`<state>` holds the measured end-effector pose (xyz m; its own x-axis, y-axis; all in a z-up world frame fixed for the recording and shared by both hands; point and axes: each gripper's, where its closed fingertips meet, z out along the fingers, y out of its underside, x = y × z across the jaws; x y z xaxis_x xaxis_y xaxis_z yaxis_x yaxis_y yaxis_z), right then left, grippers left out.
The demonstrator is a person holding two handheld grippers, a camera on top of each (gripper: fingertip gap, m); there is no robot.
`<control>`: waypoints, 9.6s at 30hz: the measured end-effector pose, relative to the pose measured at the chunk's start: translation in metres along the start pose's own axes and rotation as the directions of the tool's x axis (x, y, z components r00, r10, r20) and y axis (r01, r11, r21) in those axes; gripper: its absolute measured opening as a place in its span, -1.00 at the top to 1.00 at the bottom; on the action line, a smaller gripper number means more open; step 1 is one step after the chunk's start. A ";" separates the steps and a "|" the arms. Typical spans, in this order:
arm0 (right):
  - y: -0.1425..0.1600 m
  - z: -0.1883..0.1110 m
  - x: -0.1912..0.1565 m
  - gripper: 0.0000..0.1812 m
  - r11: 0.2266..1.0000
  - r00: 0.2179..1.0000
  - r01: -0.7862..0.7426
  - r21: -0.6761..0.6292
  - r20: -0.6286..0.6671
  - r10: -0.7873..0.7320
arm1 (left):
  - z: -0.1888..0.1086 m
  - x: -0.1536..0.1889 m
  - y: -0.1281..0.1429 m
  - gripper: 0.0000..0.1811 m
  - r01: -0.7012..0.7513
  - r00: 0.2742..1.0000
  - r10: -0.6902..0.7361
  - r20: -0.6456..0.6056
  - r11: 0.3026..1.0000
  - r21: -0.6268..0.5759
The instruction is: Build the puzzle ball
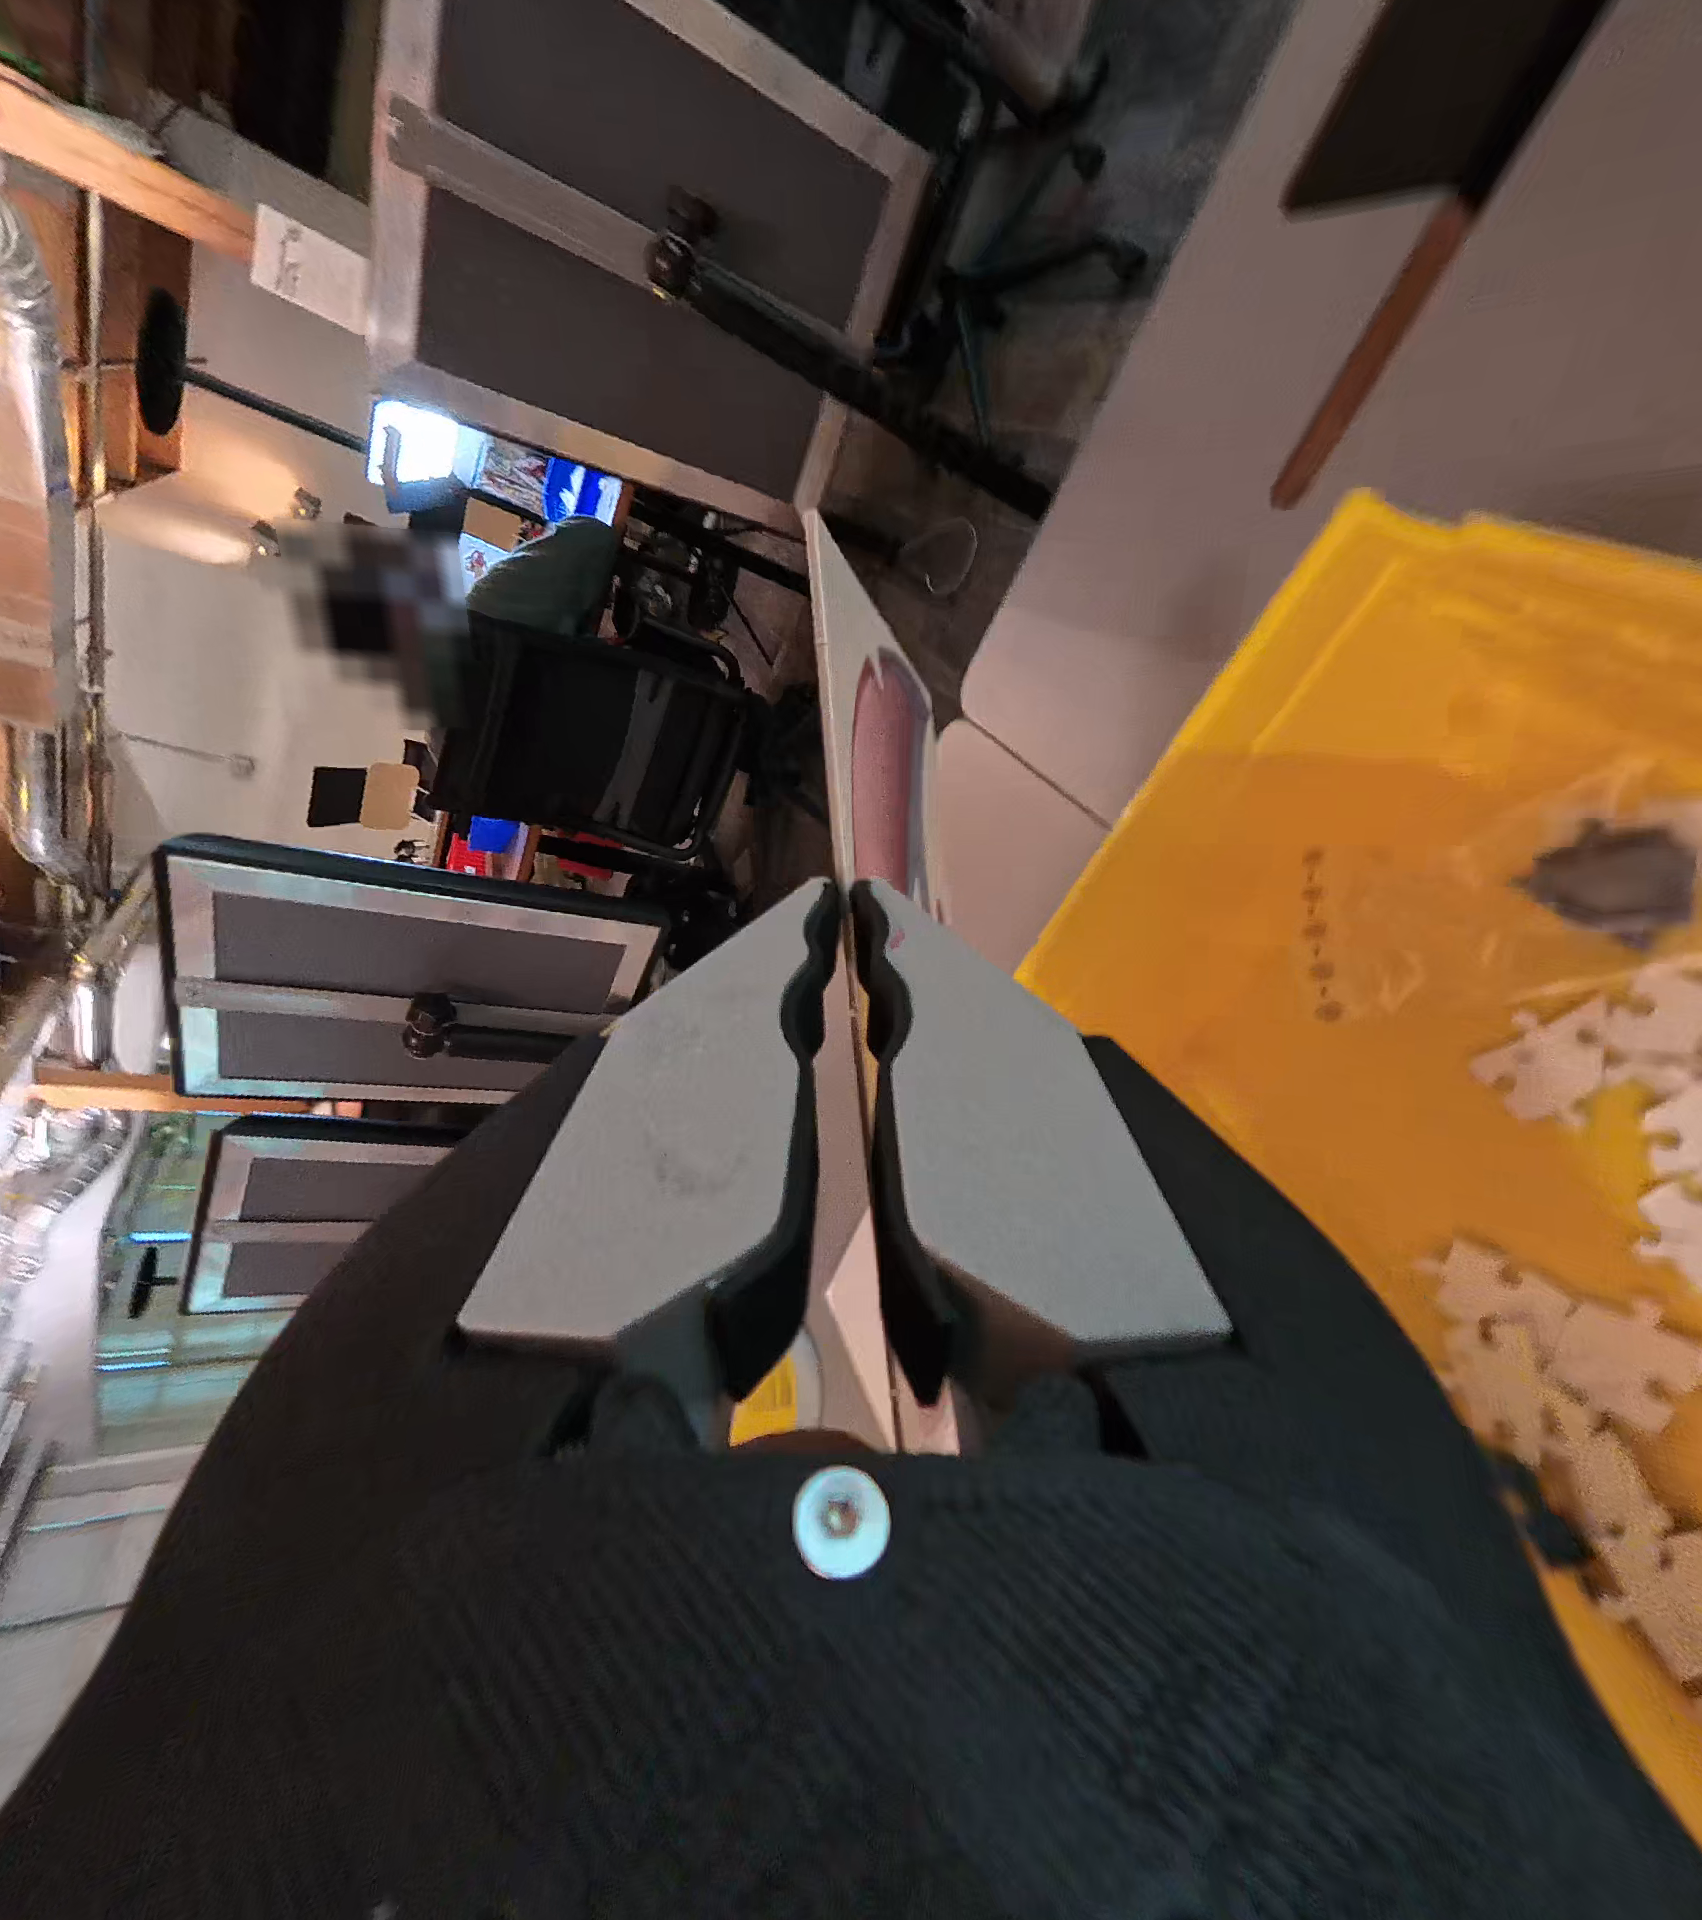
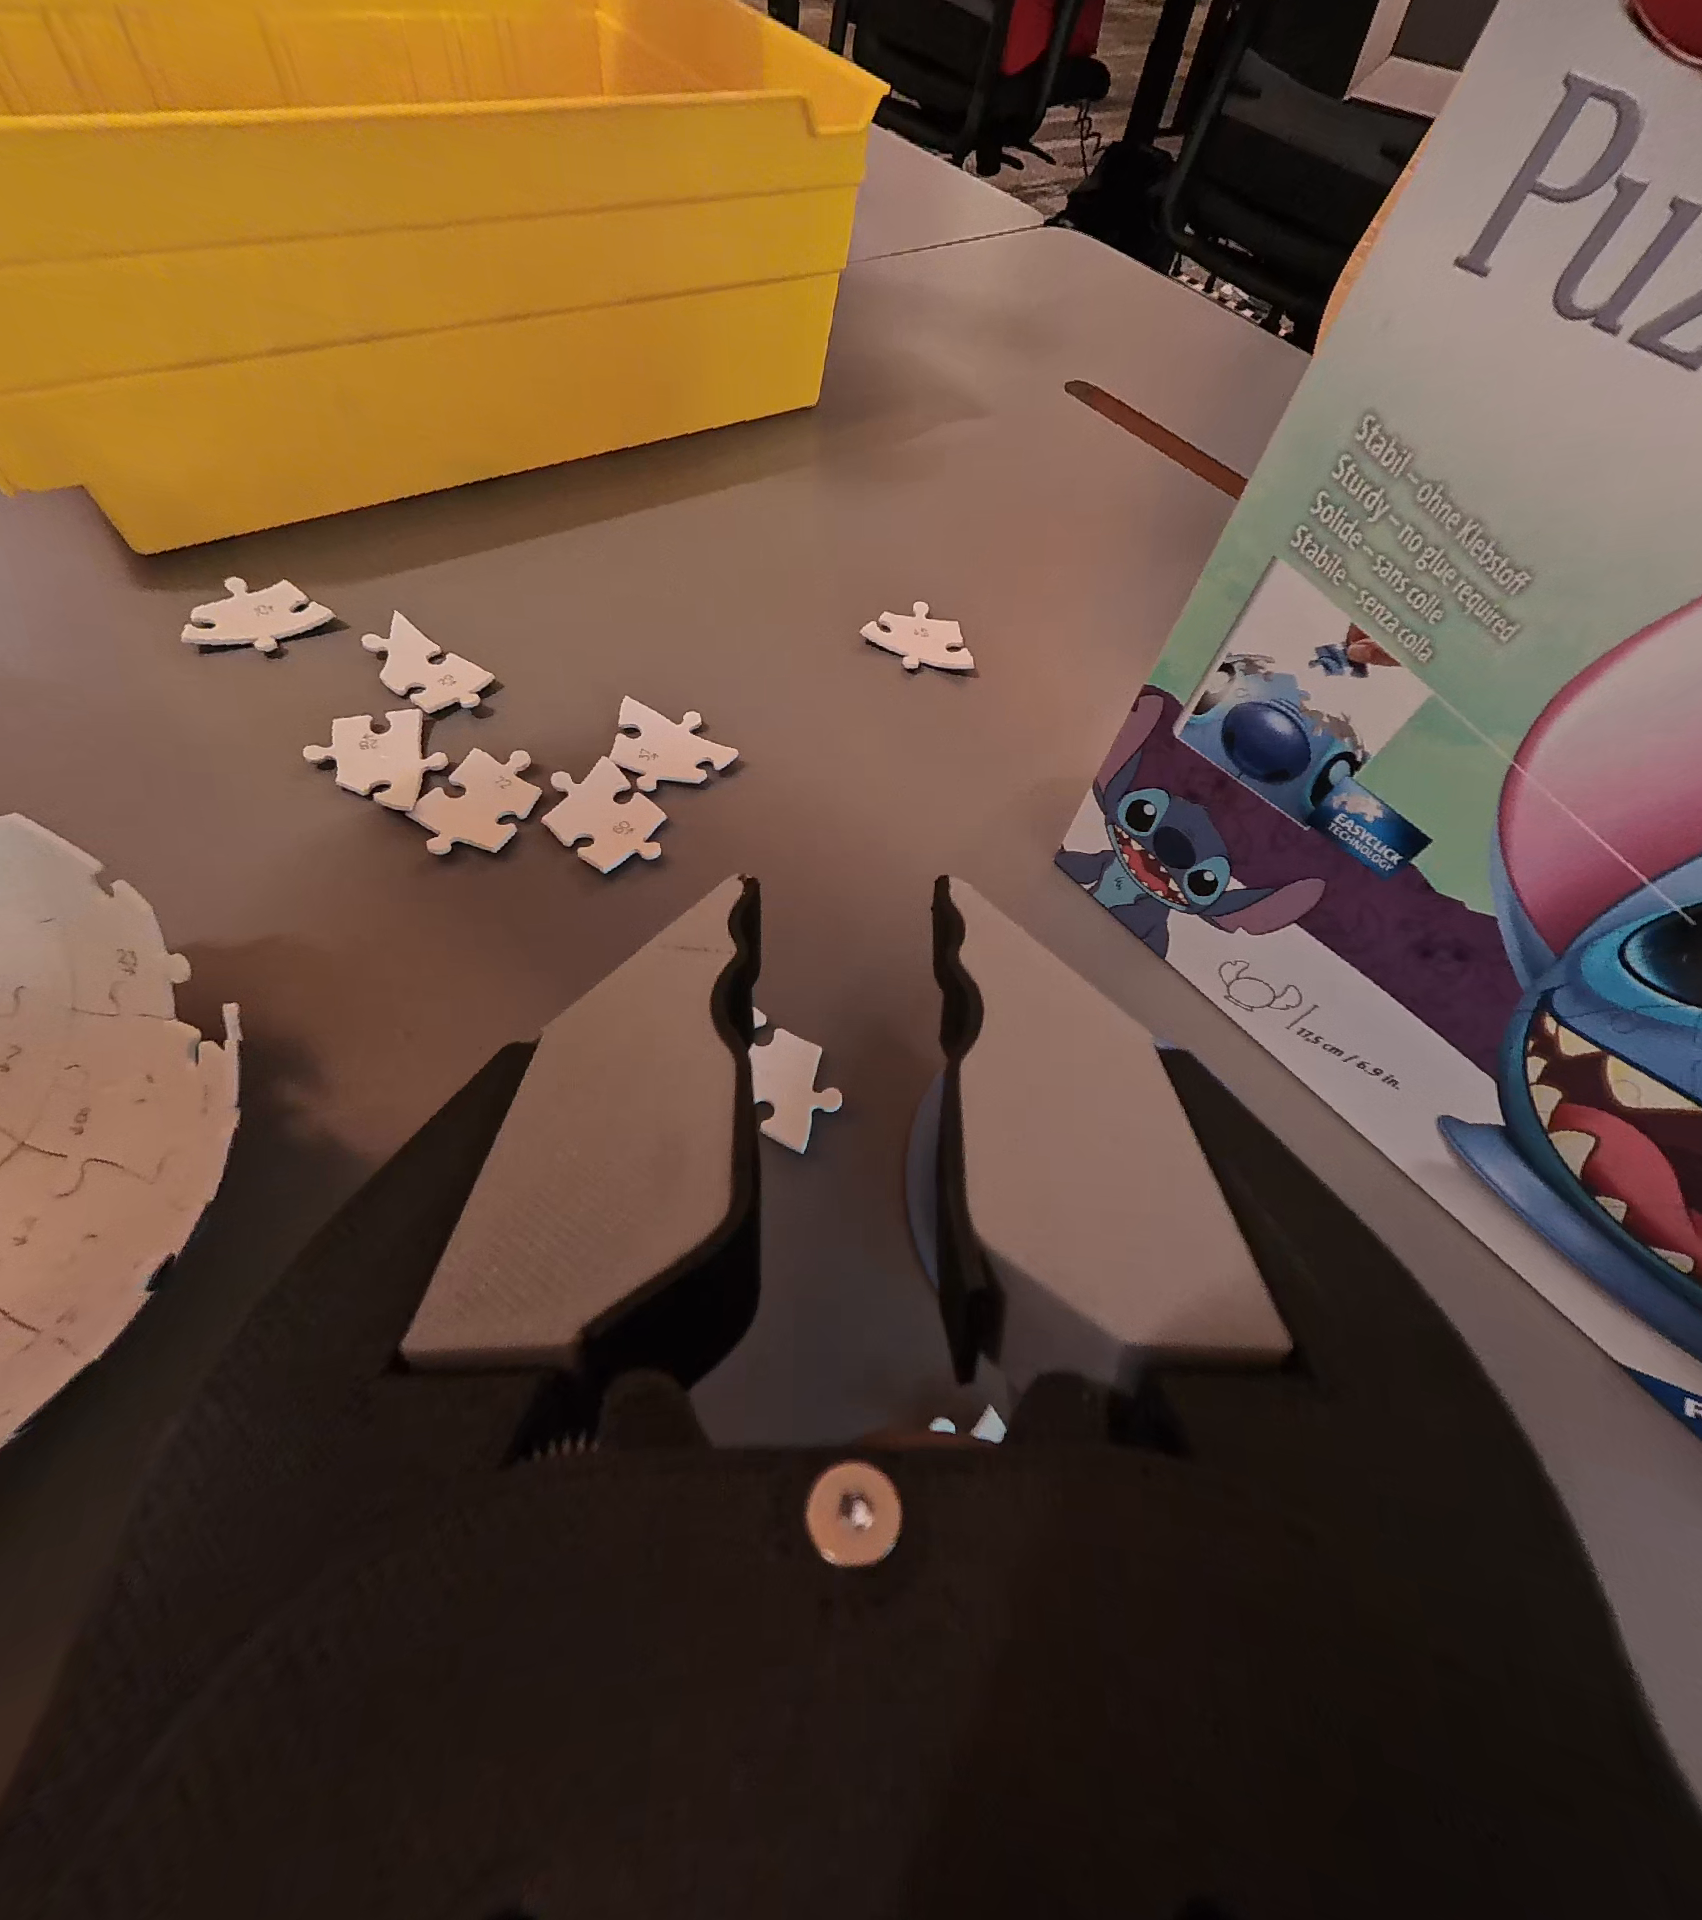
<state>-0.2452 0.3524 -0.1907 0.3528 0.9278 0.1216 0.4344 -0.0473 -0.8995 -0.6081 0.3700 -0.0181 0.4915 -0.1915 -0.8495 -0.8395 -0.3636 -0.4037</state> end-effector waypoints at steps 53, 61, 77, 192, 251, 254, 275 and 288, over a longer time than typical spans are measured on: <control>0.008 0.002 0.026 0.69 0.998 0.996 -0.056 0.009 -0.066 0.057 | 0.059 0.219 0.046 0.68 0.439 0.665 -0.659 -0.352 0.726 -0.530; 0.008 0.004 0.021 0.69 0.999 0.998 -0.050 0.007 -0.044 0.050 | 0.035 0.215 0.072 0.67 0.407 0.674 -0.658 -0.335 0.709 -0.575; 0.004 0.001 0.032 0.69 0.999 0.996 -0.025 0.046 -0.090 0.029 | -0.023 0.145 0.034 0.67 0.782 0.479 -0.789 -0.385 0.583 -0.220; 0.025 0.015 0.045 0.62 0.994 0.996 0.037 -0.102 -0.080 -0.046 | -0.054 0.110 0.056 0.78 0.885 0.382 -0.816 -0.434 0.458 -0.081; 0.022 0.013 0.047 0.66 0.997 0.997 0.002 -0.077 -0.082 -0.008 | -0.004 0.226 0.074 0.83 0.217 0.537 -0.551 -0.639 0.822 -0.526; 0.022 0.013 0.046 0.66 0.997 0.997 0.002 -0.076 -0.080 -0.008 | -0.018 0.230 0.086 0.84 0.144 0.508 -0.549 -0.664 0.814 -0.563; 0.023 0.014 0.045 0.66 0.996 0.997 0.012 -0.086 -0.077 -0.019 | -0.014 0.223 0.106 0.90 0.120 0.545 -0.586 -0.600 0.763 -0.636; 0.024 0.014 0.045 0.67 0.996 0.997 0.014 -0.087 -0.080 -0.021 | -0.007 0.185 0.088 0.84 0.292 0.576 -0.618 -0.536 0.767 -0.571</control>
<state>-0.2308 0.3981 -0.2125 0.4083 0.8962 0.1737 0.5099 -0.0661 -0.8577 -0.5899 0.2964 -0.2089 0.9255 -0.3742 -0.0580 -0.3686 -0.8554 -0.3640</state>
